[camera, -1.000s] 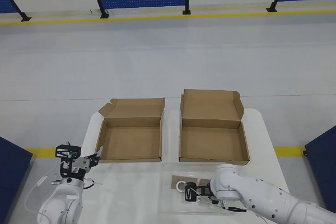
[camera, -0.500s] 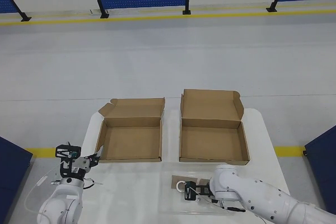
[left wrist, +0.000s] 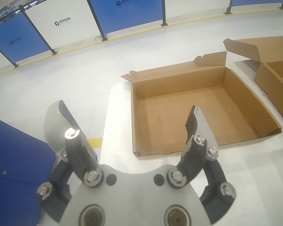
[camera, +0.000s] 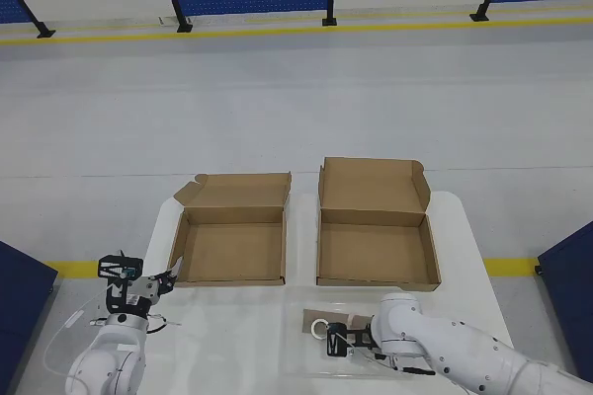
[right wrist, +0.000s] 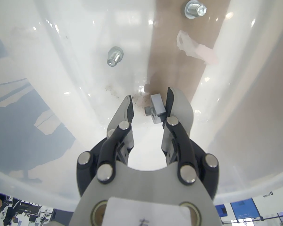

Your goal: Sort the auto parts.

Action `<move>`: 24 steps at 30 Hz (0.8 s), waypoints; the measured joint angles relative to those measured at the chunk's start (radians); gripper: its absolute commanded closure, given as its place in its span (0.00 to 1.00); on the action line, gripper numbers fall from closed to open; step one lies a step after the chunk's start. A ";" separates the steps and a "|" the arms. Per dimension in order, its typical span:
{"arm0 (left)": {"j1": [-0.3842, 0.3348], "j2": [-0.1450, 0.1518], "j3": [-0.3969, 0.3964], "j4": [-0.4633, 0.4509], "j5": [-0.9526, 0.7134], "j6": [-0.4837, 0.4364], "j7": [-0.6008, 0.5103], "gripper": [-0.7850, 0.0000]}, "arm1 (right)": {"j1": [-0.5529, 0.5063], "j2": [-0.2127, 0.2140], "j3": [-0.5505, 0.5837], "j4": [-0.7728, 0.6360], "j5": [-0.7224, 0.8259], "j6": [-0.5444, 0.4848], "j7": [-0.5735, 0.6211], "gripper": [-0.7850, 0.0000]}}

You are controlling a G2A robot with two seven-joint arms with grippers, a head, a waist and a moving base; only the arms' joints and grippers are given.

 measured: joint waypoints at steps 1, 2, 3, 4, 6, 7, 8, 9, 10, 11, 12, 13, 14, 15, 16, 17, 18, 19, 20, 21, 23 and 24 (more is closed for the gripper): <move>0.000 0.000 0.000 0.000 0.000 0.000 0.000 0.00 | 0.000 -0.002 0.000 0.002 0.000 -0.001 0.001 1.00; 0.000 0.000 0.000 0.000 0.000 0.000 0.000 0.00 | 0.000 -0.003 0.000 0.004 -0.001 -0.001 0.001 1.00; 0.000 0.000 0.000 0.000 0.000 0.000 0.000 0.00 | -0.001 -0.005 0.000 0.006 -0.001 -0.002 0.001 1.00; 0.000 0.000 0.000 0.000 0.000 0.000 0.000 0.00 | -0.001 -0.006 0.001 0.007 -0.001 -0.002 0.002 1.00; 0.000 0.000 0.000 0.000 0.000 0.000 0.000 0.00 | -0.002 -0.008 0.003 0.008 0.000 -0.001 0.006 1.00; 0.000 0.000 0.000 0.000 0.000 0.000 0.000 0.00 | -0.002 -0.009 0.005 0.008 0.001 0.001 0.009 1.00; 0.000 0.000 0.000 0.000 0.000 0.000 0.000 0.00 | -0.003 -0.009 0.008 0.006 0.003 0.001 0.011 1.00; 0.000 0.000 0.000 0.000 0.000 0.000 0.000 0.00 | -0.003 -0.009 0.010 0.004 0.005 0.001 0.012 1.00; 0.000 0.000 0.000 0.000 0.000 0.000 0.000 0.00 | -0.004 -0.009 0.014 0.001 0.007 0.001 0.013 1.00; 0.000 0.000 0.000 0.000 0.000 0.000 0.000 0.00 | -0.006 -0.009 0.017 -0.001 0.008 0.001 0.013 1.00; 0.000 0.000 0.000 0.000 0.000 0.000 0.000 0.00 | -0.007 -0.008 0.020 -0.004 0.009 0.000 0.011 1.00; 0.000 0.000 0.000 0.000 0.000 0.000 0.000 0.00 | -0.009 -0.007 0.025 -0.007 0.009 0.000 0.009 1.00; 0.000 0.000 0.000 0.000 0.000 0.000 0.000 0.00 | -0.011 -0.006 0.029 -0.010 0.010 0.000 0.006 1.00; 0.000 0.000 0.000 0.000 0.000 0.000 0.000 0.00 | -0.014 -0.005 0.033 -0.012 0.010 -0.001 0.003 1.00; 0.000 0.000 0.000 0.000 0.000 0.000 0.000 0.00 | -0.016 -0.003 0.037 -0.015 0.010 -0.004 0.001 1.00; 0.000 0.000 0.000 0.000 0.000 0.000 0.000 0.00 | -0.018 -0.002 0.040 -0.015 0.010 -0.006 0.000 1.00; 0.000 0.000 0.000 0.000 0.000 0.000 0.000 0.00 | -0.020 -0.002 0.042 -0.016 0.010 -0.010 0.000 1.00; 0.000 0.000 0.000 0.000 0.000 0.000 0.000 0.00 | -0.023 -0.001 0.044 -0.015 0.010 -0.016 0.000 1.00; 0.000 0.000 0.000 0.000 0.000 0.000 0.000 0.00 | -0.024 -0.002 0.044 -0.013 0.011 -0.021 0.000 1.00; 0.000 0.000 0.000 0.000 0.000 0.000 0.000 0.00 | -0.025 -0.002 0.043 -0.012 0.011 -0.025 0.001 1.00; 0.000 0.000 0.000 0.000 0.000 0.000 0.000 0.00 | -0.026 -0.005 0.041 -0.008 0.010 -0.029 0.002 1.00; 0.000 0.000 0.000 0.000 0.000 0.000 0.000 0.00 | -0.026 -0.007 0.041 -0.008 0.009 -0.029 0.002 1.00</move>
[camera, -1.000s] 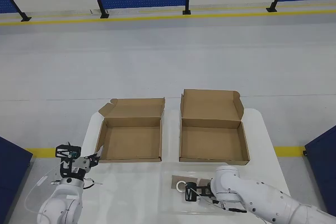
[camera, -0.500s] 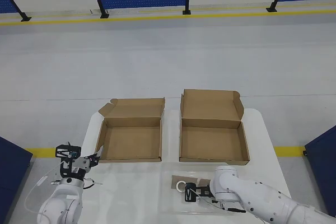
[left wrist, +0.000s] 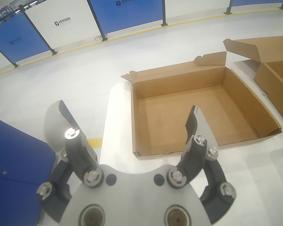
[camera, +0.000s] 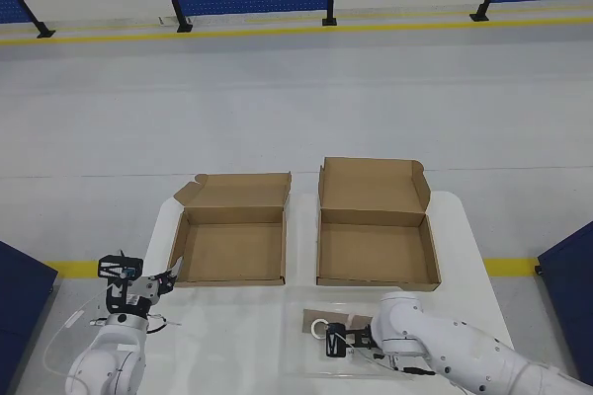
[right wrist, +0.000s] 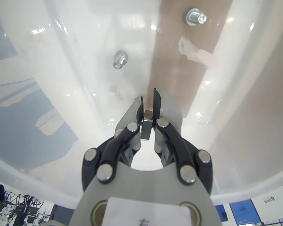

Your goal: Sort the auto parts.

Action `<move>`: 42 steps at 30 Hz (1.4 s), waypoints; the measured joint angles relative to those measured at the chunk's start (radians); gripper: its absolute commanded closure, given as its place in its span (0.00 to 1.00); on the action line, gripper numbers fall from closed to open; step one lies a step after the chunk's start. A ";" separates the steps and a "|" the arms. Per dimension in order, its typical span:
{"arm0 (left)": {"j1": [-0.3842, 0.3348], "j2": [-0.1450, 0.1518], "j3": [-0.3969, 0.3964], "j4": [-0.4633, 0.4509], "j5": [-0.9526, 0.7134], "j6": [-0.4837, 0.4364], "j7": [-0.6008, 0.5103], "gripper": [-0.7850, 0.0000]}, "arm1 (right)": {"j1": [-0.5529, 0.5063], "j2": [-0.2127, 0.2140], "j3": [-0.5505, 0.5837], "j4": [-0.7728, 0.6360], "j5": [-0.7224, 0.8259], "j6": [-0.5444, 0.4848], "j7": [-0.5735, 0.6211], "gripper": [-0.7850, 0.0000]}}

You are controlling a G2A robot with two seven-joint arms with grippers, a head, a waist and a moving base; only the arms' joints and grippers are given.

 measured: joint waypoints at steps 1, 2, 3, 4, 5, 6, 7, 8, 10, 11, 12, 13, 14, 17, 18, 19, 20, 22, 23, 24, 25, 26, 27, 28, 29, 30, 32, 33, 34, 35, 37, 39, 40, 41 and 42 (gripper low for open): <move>0.000 0.000 0.000 0.000 0.000 0.000 0.000 0.00 | 0.000 -0.002 0.000 0.000 -0.001 0.000 -0.002 1.00; 0.000 0.000 0.000 0.000 0.000 0.000 0.000 0.00 | 0.001 -0.003 0.001 -0.001 -0.002 0.000 -0.002 1.00; 0.000 0.000 0.000 0.000 0.000 0.000 0.000 0.00 | 0.001 -0.004 0.001 -0.003 -0.003 0.000 -0.003 1.00; 0.000 0.000 0.000 0.000 0.000 0.000 0.000 0.00 | 0.001 -0.005 0.002 -0.004 -0.004 0.000 -0.002 1.00; 0.000 0.000 0.000 0.000 0.000 0.000 0.000 0.00 | 0.001 -0.005 0.003 -0.005 -0.006 -0.001 0.000 1.00; 0.000 0.000 0.000 0.000 0.000 0.000 0.000 0.00 | 0.000 -0.006 0.003 -0.005 -0.007 -0.003 0.001 1.00; 0.000 0.000 0.000 0.000 0.000 0.000 0.000 0.00 | 0.000 -0.006 0.002 -0.005 -0.007 -0.005 0.003 0.97; 0.000 0.000 0.000 0.000 0.000 0.000 0.000 0.00 | 0.000 -0.007 0.001 -0.003 -0.005 -0.005 0.003 0.65; 0.000 0.000 0.000 0.000 0.000 0.000 0.000 0.00 | 0.002 -0.009 -0.005 0.003 -0.002 -0.006 0.003 0.52; 0.000 0.000 0.000 0.000 0.000 0.000 0.000 0.00 | 0.004 -0.010 -0.008 0.005 0.000 -0.007 0.002 0.53; 0.000 0.000 0.000 0.000 0.000 0.000 0.000 0.00 | 0.006 -0.010 -0.010 0.006 0.001 -0.007 0.001 0.53; 0.000 0.000 0.000 0.000 0.000 0.000 0.000 0.00 | 0.009 -0.011 -0.013 0.009 0.003 -0.007 0.001 0.51; 0.000 0.000 0.000 0.000 0.000 0.000 0.000 0.00 | 0.011 -0.012 -0.015 0.010 0.004 -0.007 0.001 0.38; 0.000 0.000 0.000 0.000 0.000 0.000 0.000 0.00 | 0.017 -0.015 -0.020 0.012 0.010 -0.009 -0.001 0.17; 0.000 0.000 0.000 0.000 0.000 0.000 0.000 0.00 | 0.019 -0.016 -0.021 0.011 0.012 -0.009 -0.001 0.16; 0.000 0.000 0.000 0.000 0.000 0.000 0.000 0.00 | 0.021 -0.017 -0.021 0.010 0.015 -0.009 -0.001 0.15; 0.000 0.000 0.000 0.000 0.000 0.000 0.000 0.00 | 0.022 -0.017 -0.022 0.009 0.016 -0.009 -0.001 0.16; 0.000 0.000 0.000 0.000 0.000 0.000 0.000 0.00 | 0.024 -0.018 -0.023 0.007 0.017 -0.009 -0.001 0.16; 0.000 0.000 0.000 0.000 0.000 0.000 0.000 0.00 | 0.025 -0.018 -0.023 0.006 0.016 -0.009 0.000 0.17; 0.000 0.000 0.000 0.000 0.000 0.000 0.000 0.00 | 0.025 -0.019 -0.024 0.005 0.015 -0.008 0.001 0.17; 0.000 0.000 0.000 0.000 0.000 0.000 0.000 0.00 | 0.026 -0.019 -0.024 0.004 0.014 -0.006 0.003 0.19; 0.000 0.000 0.000 0.000 0.000 0.000 0.000 0.00 | 0.027 -0.018 -0.024 0.003 0.013 -0.003 0.005 0.20; 0.000 0.000 0.000 0.000 0.000 0.000 0.000 0.00 | 0.027 -0.018 -0.024 0.002 0.012 -0.001 0.007 0.20; 0.000 0.000 0.000 0.000 0.000 0.000 0.000 0.00 | 0.027 -0.018 -0.024 0.003 0.012 0.001 0.009 0.23; 0.000 0.000 0.000 0.000 0.000 0.000 0.000 0.00 | 0.028 -0.017 -0.024 0.004 0.011 0.002 0.010 0.24; 0.000 0.000 0.000 0.000 0.000 0.000 0.000 0.00 | 0.028 -0.016 -0.024 0.005 0.011 0.003 0.011 0.25; 0.000 0.000 0.000 0.000 0.000 0.000 0.000 0.00 | 0.029 -0.015 -0.025 0.010 0.012 0.002 0.011 0.31; 0.000 0.000 0.000 0.000 0.000 0.000 0.000 0.00 | 0.030 -0.014 -0.027 0.011 0.011 0.001 0.010 0.38; 0.000 0.000 0.000 0.000 0.000 0.000 0.000 0.00 | 0.031 -0.014 -0.031 0.011 0.007 -0.001 0.008 0.52; 0.000 0.000 0.000 0.000 0.000 0.000 0.000 0.00 | 0.033 -0.013 -0.035 0.010 0.004 -0.002 0.006 0.54; 0.000 0.000 0.000 0.000 0.000 0.000 0.000 0.00 | 0.037 -0.012 -0.043 0.011 -0.001 -0.004 0.004 0.62; 0.000 0.000 0.000 0.000 0.000 0.000 0.000 0.00 | 0.040 -0.011 -0.049 0.011 -0.002 -0.004 0.005 0.67; 0.000 0.000 0.000 0.000 0.000 0.000 0.000 0.00 | 0.043 -0.011 -0.054 0.011 -0.002 -0.003 0.005 0.68; 0.000 0.000 0.000 0.000 0.000 0.000 0.000 0.00 | 0.045 -0.010 -0.057 0.011 -0.002 -0.003 0.006 0.69; 0.000 0.000 0.000 0.000 0.000 0.000 0.000 0.00 | 0.047 -0.010 -0.060 0.010 -0.002 -0.002 0.007 0.71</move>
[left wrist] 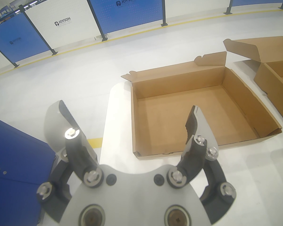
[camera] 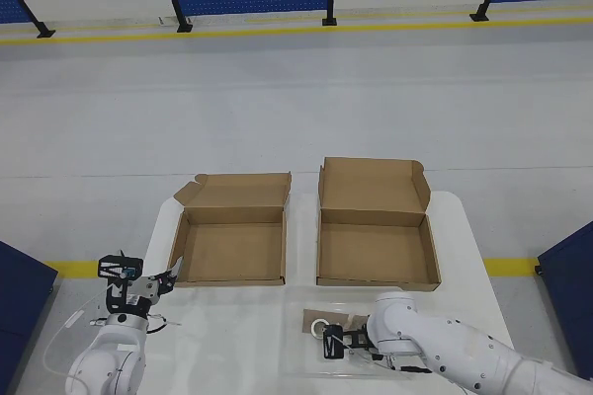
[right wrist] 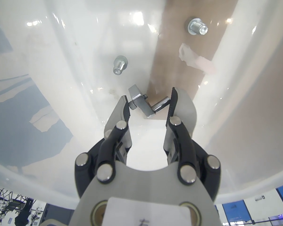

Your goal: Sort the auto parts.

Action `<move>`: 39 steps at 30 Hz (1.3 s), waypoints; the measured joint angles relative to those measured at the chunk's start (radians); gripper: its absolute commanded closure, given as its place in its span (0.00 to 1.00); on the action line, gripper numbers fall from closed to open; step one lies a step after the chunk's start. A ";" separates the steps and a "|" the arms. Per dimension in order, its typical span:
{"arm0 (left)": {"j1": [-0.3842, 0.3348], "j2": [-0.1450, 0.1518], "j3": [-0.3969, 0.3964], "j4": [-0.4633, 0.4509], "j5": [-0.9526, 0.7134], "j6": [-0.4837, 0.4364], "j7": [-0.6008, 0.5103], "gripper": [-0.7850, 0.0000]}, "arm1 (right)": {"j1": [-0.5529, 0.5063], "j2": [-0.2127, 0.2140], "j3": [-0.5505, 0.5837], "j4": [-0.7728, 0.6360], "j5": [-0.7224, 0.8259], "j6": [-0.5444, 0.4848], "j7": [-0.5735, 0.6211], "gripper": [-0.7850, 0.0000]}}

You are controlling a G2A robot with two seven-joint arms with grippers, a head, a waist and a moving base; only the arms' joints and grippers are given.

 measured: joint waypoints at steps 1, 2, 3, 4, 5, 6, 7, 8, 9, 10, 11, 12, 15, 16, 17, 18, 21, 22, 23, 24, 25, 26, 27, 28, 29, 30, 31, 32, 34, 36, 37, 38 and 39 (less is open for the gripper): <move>0.000 0.000 0.000 0.000 0.000 0.000 0.000 0.00 | 0.003 0.001 -0.004 -0.001 0.001 0.001 0.001 0.71; 0.000 0.000 0.000 0.000 0.000 0.000 0.000 0.00 | 0.004 0.001 -0.006 -0.002 0.002 0.002 0.002 0.71; 0.000 0.000 0.000 0.000 0.000 0.000 0.000 0.00 | 0.006 0.001 -0.009 -0.003 0.003 0.003 0.003 0.72; 0.000 0.000 0.000 0.000 0.000 0.000 0.000 0.00 | 0.009 0.001 -0.012 -0.004 0.003 0.004 0.004 0.72; 0.000 0.000 0.000 0.000 0.000 0.000 0.000 0.00 | 0.011 0.002 -0.014 -0.006 0.003 0.005 0.005 0.72; 0.000 0.000 0.000 0.000 0.000 0.000 0.000 0.00 | 0.013 0.002 -0.016 -0.008 0.003 0.005 0.005 0.72; 0.000 0.000 0.000 0.000 0.000 0.000 0.000 0.00 | 0.015 0.002 -0.019 -0.009 0.003 0.004 0.004 0.72; 0.000 0.000 0.000 0.000 0.000 0.000 0.000 0.00 | 0.016 0.002 -0.022 -0.010 0.002 0.004 0.004 0.72; 0.000 0.000 0.000 0.000 0.000 0.000 0.000 0.00 | 0.018 0.002 -0.024 -0.009 0.002 0.004 0.004 0.72; 0.000 0.000 0.000 0.000 0.000 0.000 0.000 0.00 | 0.019 0.002 -0.027 -0.008 0.003 0.003 0.003 0.71; 0.000 0.000 0.000 0.000 0.000 0.000 0.000 0.00 | 0.020 0.001 -0.029 -0.007 0.003 0.003 0.003 0.71; 0.000 0.000 0.000 0.000 0.000 0.000 0.000 0.00 | 0.021 0.001 -0.031 -0.004 0.004 0.002 0.002 0.71; 0.000 0.000 0.000 0.000 0.000 0.000 0.000 0.00 | 0.024 -0.001 -0.036 0.001 0.007 0.003 0.003 0.67; 0.000 0.000 0.000 0.000 0.000 0.000 0.000 0.00 | 0.025 -0.002 -0.037 0.003 0.008 0.003 0.003 0.67; 0.000 0.000 0.000 0.000 0.000 0.000 0.000 0.00 | 0.026 -0.003 -0.037 0.004 0.009 0.003 0.003 0.67; 0.000 0.000 0.000 0.000 0.000 0.000 0.000 0.00 | 0.027 -0.004 -0.038 0.005 0.009 0.003 0.003 0.66; 0.000 0.000 0.000 0.000 0.000 0.000 0.000 0.00 | 0.028 -0.007 -0.039 0.009 0.009 0.001 0.001 0.66; 0.000 0.000 0.000 0.000 0.000 0.000 0.000 0.00 | 0.028 -0.008 -0.039 0.011 0.008 0.001 0.001 0.67; 0.000 0.000 0.000 0.000 0.000 0.000 0.000 0.00 | 0.028 -0.009 -0.039 0.012 0.007 0.001 0.001 0.68; 0.000 0.000 0.000 0.000 0.000 0.000 0.000 0.00 | 0.028 -0.010 -0.040 0.014 0.006 0.001 0.001 0.69; 0.000 0.000 0.000 0.000 0.000 0.000 0.000 0.00 | 0.027 -0.012 -0.041 0.017 0.005 0.003 0.003 0.80; 0.000 0.000 0.000 0.000 0.000 0.000 0.000 0.00 | 0.027 -0.014 -0.042 0.019 0.004 0.004 0.004 0.89; 0.000 0.000 0.000 0.000 0.000 0.000 0.000 0.00 | 0.028 -0.016 -0.044 0.022 0.004 0.004 0.004 1.00; 0.000 0.000 0.000 0.000 0.000 0.000 0.000 0.00 | 0.028 -0.017 -0.044 0.024 0.004 0.005 0.005 1.00; 0.000 0.000 0.000 0.000 0.000 0.000 0.000 0.00 | 0.029 -0.018 -0.045 0.026 0.005 0.005 0.005 1.00; 0.000 0.000 0.000 0.000 0.000 0.000 0.000 0.00 | 0.029 -0.019 -0.045 0.028 0.006 0.006 0.006 1.00; 0.000 0.000 0.000 0.000 0.000 0.000 0.000 0.00 | 0.029 -0.020 -0.044 0.030 0.009 0.008 0.008 1.00; 0.000 0.000 0.000 0.000 0.000 0.000 0.000 0.00 | 0.029 -0.021 -0.042 0.030 0.011 0.009 0.009 1.00; 0.000 0.000 0.000 0.000 0.000 0.000 0.000 0.00 | 0.029 -0.021 -0.035 0.028 0.017 0.013 0.012 1.00; 0.000 0.000 0.000 0.000 0.000 0.000 0.000 0.00 | 0.028 -0.020 -0.029 0.024 0.021 0.016 0.016 1.00; 0.000 0.000 0.000 0.000 0.000 0.000 0.000 0.00 | 0.026 -0.018 -0.025 0.020 0.021 0.018 0.017 1.00; 0.000 0.000 0.000 0.000 0.000 0.000 0.000 0.00 | 0.025 -0.017 -0.022 0.017 0.021 0.018 0.018 1.00; 0.000 0.000 0.000 0.000 0.000 0.000 0.000 0.00 | 0.023 -0.016 -0.020 0.014 0.020 0.018 0.018 1.00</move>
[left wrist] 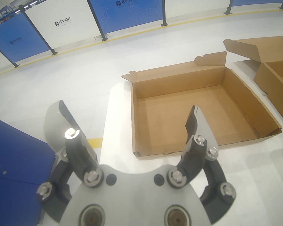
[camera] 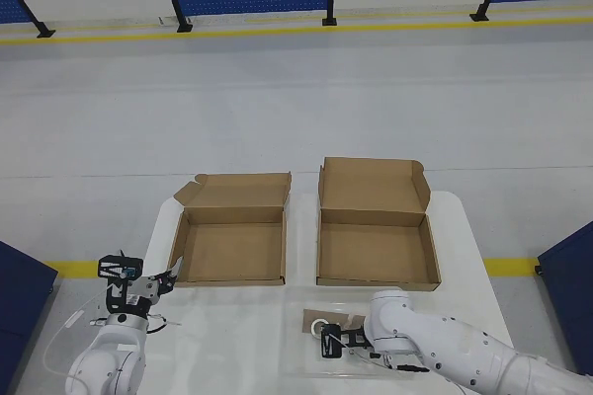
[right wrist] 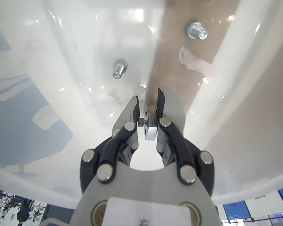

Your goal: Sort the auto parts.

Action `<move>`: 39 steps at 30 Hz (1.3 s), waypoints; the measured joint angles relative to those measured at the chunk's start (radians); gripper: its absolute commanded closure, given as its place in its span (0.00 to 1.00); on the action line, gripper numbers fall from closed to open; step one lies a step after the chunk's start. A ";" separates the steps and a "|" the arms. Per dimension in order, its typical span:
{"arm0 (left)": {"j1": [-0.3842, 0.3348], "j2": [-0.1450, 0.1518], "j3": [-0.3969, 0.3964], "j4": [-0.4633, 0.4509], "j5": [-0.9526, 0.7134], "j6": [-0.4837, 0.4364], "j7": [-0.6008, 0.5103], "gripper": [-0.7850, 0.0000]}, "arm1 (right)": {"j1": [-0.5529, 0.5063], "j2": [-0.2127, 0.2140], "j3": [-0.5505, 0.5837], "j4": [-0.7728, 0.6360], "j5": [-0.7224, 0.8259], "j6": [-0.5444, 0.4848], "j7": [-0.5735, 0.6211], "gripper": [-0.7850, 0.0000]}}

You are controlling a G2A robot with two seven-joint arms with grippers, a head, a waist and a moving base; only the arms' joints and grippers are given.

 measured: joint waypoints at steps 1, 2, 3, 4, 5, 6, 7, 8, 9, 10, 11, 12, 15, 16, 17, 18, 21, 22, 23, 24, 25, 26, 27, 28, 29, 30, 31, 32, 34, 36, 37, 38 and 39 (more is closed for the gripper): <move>0.000 0.000 0.000 0.000 0.000 0.000 0.000 0.00 | -0.002 0.002 0.002 -0.003 -0.001 0.000 0.000 0.85; 0.000 0.000 0.000 0.000 0.000 0.000 0.000 0.00 | -0.004 0.003 0.003 -0.005 -0.003 -0.002 -0.002 0.51; 0.000 0.000 0.000 0.000 0.000 0.000 0.000 0.00 | -0.005 0.005 0.004 -0.007 -0.006 -0.004 -0.004 0.51; 0.000 0.000 0.000 0.000 0.000 0.000 0.000 0.00 | -0.006 0.006 0.003 -0.009 -0.009 -0.006 -0.006 0.52; 0.000 0.000 0.000 0.000 0.000 0.000 0.000 0.00 | -0.006 0.007 0.002 -0.010 -0.010 -0.008 -0.008 0.51; 0.000 0.000 0.000 0.000 0.000 0.000 0.000 0.00 | -0.007 0.008 0.002 -0.011 -0.011 -0.009 -0.009 0.50; 0.000 0.000 0.000 0.000 0.000 0.000 0.000 0.00 | -0.007 0.009 0.001 -0.012 -0.010 -0.010 -0.010 0.45; 0.000 0.000 0.000 0.000 0.000 0.000 0.000 0.00 | -0.007 0.009 0.000 -0.012 -0.010 -0.011 -0.011 0.38; 0.000 0.000 0.000 0.000 0.000 0.000 0.000 0.00 | -0.007 0.009 -0.002 -0.011 -0.009 -0.012 -0.012 0.34; 0.000 0.000 0.000 0.000 0.000 0.000 0.000 0.00 | -0.007 0.009 -0.003 -0.010 -0.009 -0.013 -0.013 0.33; 0.000 0.000 0.000 0.000 0.000 0.000 0.000 0.00 | -0.006 0.008 -0.004 -0.009 -0.009 -0.013 -0.013 0.31; 0.000 0.000 0.000 0.000 0.000 0.000 0.000 0.00 | -0.005 0.008 -0.004 -0.008 -0.008 -0.014 -0.014 0.33; 0.000 0.000 0.000 0.000 0.000 0.000 0.000 0.00 | -0.003 0.007 -0.001 -0.007 -0.004 -0.016 -0.016 0.31; 0.000 0.000 0.000 0.000 0.000 0.000 0.000 0.00 | -0.003 0.006 0.001 -0.007 -0.004 -0.016 -0.016 0.31; 0.000 0.000 0.000 0.000 0.000 0.000 0.000 0.00 | -0.003 0.006 0.003 -0.008 -0.005 -0.015 -0.015 0.32; 0.000 0.000 0.000 0.000 0.000 0.000 0.000 0.00 | -0.004 0.006 0.005 -0.009 -0.006 -0.014 -0.014 0.33; 0.000 0.000 0.000 0.000 0.000 0.000 0.000 0.00 | -0.006 0.006 0.011 -0.010 -0.008 -0.011 -0.011 0.37; 0.000 0.000 0.000 0.000 0.000 0.000 0.000 0.00 | -0.007 0.006 0.014 -0.011 -0.008 -0.011 -0.011 0.40; 0.000 0.000 0.000 0.000 0.000 0.000 0.000 0.00 | -0.009 0.007 0.016 -0.011 -0.008 -0.010 -0.010 0.39; 0.000 0.000 0.000 0.000 0.000 0.000 0.000 0.00 | -0.010 0.007 0.018 -0.012 -0.009 -0.010 -0.010 0.38; 0.000 0.000 0.000 0.000 0.000 0.000 0.000 0.00 | -0.012 0.008 0.020 -0.013 -0.010 -0.009 -0.010 0.38; 0.000 0.000 0.000 0.000 0.000 0.000 0.000 0.00 | -0.013 0.008 0.023 -0.014 -0.011 -0.008 -0.013 0.39; 0.000 0.000 0.000 0.000 0.000 0.000 0.000 0.00 | -0.015 0.008 0.026 -0.015 -0.015 -0.007 -0.017 0.40; 0.000 0.000 0.000 0.000 0.000 0.000 0.000 0.00 | -0.016 0.008 0.030 -0.018 -0.022 -0.005 -0.025 0.40; 0.000 0.000 0.000 0.000 0.000 0.000 0.000 0.00 | -0.017 0.008 0.032 -0.021 -0.030 -0.005 -0.032 0.40; 0.000 0.000 0.000 0.000 0.000 0.000 0.000 0.00 | -0.018 0.009 0.034 -0.025 -0.040 -0.006 -0.041 0.40; 0.000 0.000 0.000 0.000 0.000 0.000 0.000 0.00 | -0.020 0.009 0.036 -0.031 -0.056 -0.009 -0.051 0.42; 0.000 0.000 0.000 0.000 0.000 0.000 0.000 0.00 | -0.021 0.009 0.036 -0.035 -0.068 -0.011 -0.058 0.44; 0.000 0.000 0.000 0.000 0.000 0.000 0.000 0.00 | -0.024 0.008 0.038 -0.040 -0.091 -0.017 -0.071 0.46; 0.000 0.000 0.000 0.000 0.000 0.000 0.000 0.00 | -0.025 0.006 0.038 -0.039 -0.101 -0.024 -0.075 0.50; 0.000 0.000 0.000 0.000 0.000 0.000 0.000 0.00 | -0.025 0.004 0.037 -0.035 -0.102 -0.030 -0.075 0.51; 0.000 0.000 0.000 0.000 0.000 0.000 0.000 0.00 | -0.024 0.002 0.037 -0.032 -0.102 -0.034 -0.076 0.51; 0.000 0.000 0.000 0.000 0.000 0.000 0.000 0.00 | -0.024 0.000 0.036 -0.028 -0.102 -0.037 -0.076 0.51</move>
